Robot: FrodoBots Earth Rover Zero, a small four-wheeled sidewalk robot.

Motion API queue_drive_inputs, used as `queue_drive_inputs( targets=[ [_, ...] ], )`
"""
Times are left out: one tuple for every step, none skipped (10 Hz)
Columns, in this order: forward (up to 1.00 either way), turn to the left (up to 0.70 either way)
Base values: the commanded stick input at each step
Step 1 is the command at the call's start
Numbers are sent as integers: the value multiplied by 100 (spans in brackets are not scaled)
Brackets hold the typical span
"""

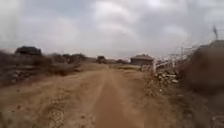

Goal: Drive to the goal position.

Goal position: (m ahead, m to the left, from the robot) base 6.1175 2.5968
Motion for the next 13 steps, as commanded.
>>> queue_drive_inputs(
  targets=[
    [48,0],
    [48,0],
    [48,0],
    [49,0],
    [50,0],
    [50,0],
    [50,0],
    [50,0],
    [50,0],
    [50,0],
    [50,0],
    [50,0],
    [50,0]
  ],
)
